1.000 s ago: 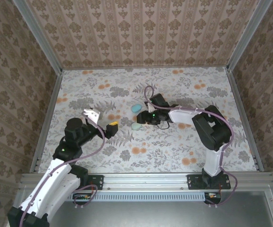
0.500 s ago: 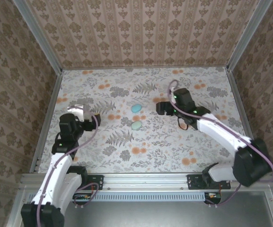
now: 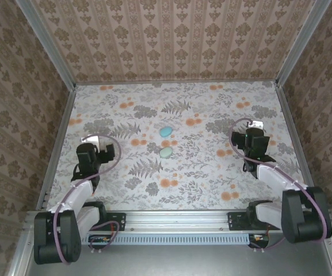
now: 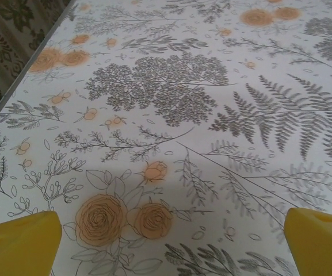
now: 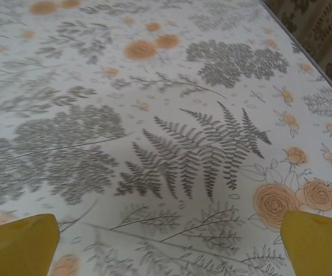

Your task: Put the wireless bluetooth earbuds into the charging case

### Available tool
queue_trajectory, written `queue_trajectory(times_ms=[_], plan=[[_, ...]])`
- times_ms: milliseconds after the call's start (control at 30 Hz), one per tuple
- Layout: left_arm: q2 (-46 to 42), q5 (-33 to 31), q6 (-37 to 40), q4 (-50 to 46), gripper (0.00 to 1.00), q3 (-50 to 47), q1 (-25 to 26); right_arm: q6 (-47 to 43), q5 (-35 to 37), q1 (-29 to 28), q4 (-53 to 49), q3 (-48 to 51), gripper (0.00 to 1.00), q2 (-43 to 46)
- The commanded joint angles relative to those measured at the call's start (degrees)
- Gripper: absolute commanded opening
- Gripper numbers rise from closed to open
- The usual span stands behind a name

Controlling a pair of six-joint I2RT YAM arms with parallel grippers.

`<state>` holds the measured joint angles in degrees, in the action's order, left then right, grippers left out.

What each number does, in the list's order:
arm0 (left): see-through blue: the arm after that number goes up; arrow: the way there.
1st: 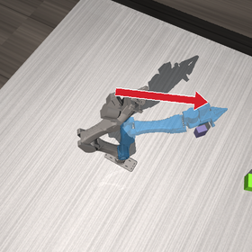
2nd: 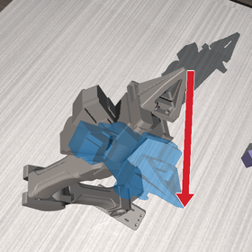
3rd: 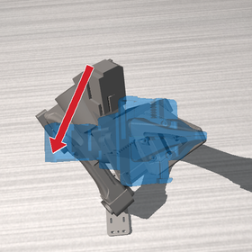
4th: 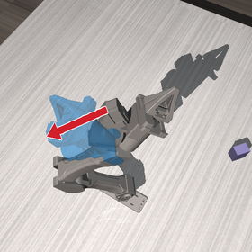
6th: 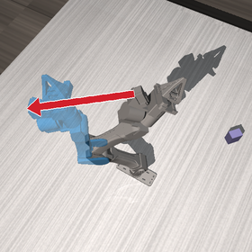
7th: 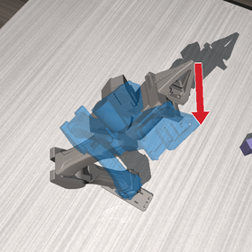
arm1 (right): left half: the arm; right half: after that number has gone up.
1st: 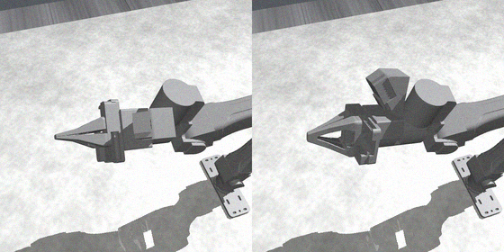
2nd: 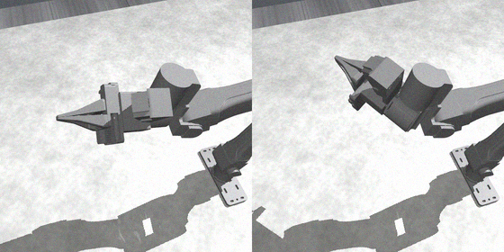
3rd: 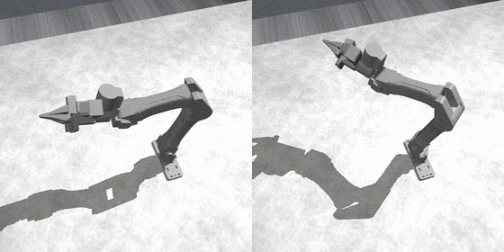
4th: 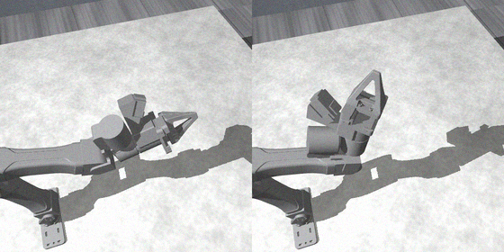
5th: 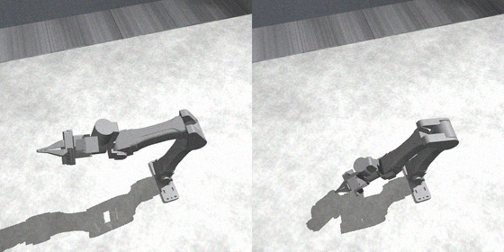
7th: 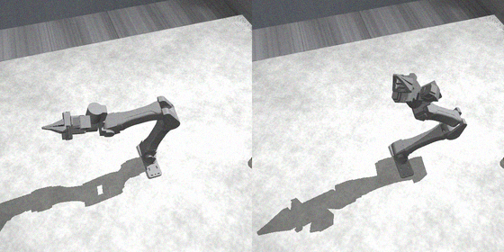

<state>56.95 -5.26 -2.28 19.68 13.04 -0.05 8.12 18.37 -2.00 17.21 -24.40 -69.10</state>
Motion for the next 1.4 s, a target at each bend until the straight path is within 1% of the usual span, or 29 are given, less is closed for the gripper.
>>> queue_trajectory(times_ms=[0, 33, 100, 200, 233, 300, 367, 400, 433, 467, 533, 567, 633, 667, 1367], plan=[[3.6, 0.9, 3.6, 16.4, 1.00, -0.9, -0.9, -0.9, -2.8, 2.0, 14.3, 0.8, 1.00, -4.6], [5.4, 1.5, 3.9, 19.0, 1.00, -0.9, -1.3, -0.9, -3.7, 2.2, 14.0, 0.0, 1.00, -5.6], [8.9, 3.7, 3.6, 24.0, 1.00, -0.9, -2.3, -1.9, -6.3, 2.8, 18.7, 0.2, 1.00, -7.5], [15.8, 6.1, 2.9, 32.7, 1.00, -0.2, -2.7, -1.0, -10.3, 3.7, 25.1, 0.9, 1.00, -10.3], [17.9, 7.4, 1.6, 33.0, 1.00, 0.9, -3.3, -1.5, -11.6, 3.6, 26.5, 0.7, 1.00, -13.2], [23.3, 10.2, 1.7, 37.3, 1.00, 2.0, -3.4, -3.1, -15.0, 3.4, 26.2, 0.2, 1.00, -14.0], [28.0, 12.0, 2.6, 39.7, 1.00, 3.1, -3.2, -4.1, -17.7, 3.4, 31.3, 1.6, 1.00, -16.9], [29.7, 12.2, 2.9, 40.0, 1.00, 3.7, -3.1, -4.3, -18.2, 3.3, 36.9, 2.9, 1.00, -19.4], [31.1, 11.8, 2.9, 40.1, 1.00, 4.3, -3.1, -4.2, -18.1, 3.3, 37.2, 3.4, 1.00, -19.1], [31.3, 11.6, 3.0, 39.5, 1.00, 5.1, -3.1, -4.0, -17.2, 3.3, 34.0, 2.8, 1.00, -17.9], [30.7, 10.3, 3.0, 32.2, 1.00, 8.5, -2.5, -4.2, -15.5, 2.8, 34.4, 2.2, 1.00, -18.8], [31.1, 8.7, 3.7, 31.5, 1.00, 9.2, -1.6, -4.5, -14.1, 2.1, 32.6, 1.7, 1.00, -18.4], [31.0, 4.9, 4.9, 28.7, 1.00, 10.3, 0.5, -5.0, -13.5, 1.6, 32.5, 1.5, 1.00, -18.6], [31.2, 3.9, 5.4, 29.0, 1.00, 10.3, 1.2, -5.1, -13.5, 1.5, 32.7, 1.5, 1.00, -18.6], [31.0, 4.1, 5.3, 28.9, 1.00, 10.3, 1.1, -5.7, -13.2, 0.9, 32.4, 1.4, 1.00, -18.5]])
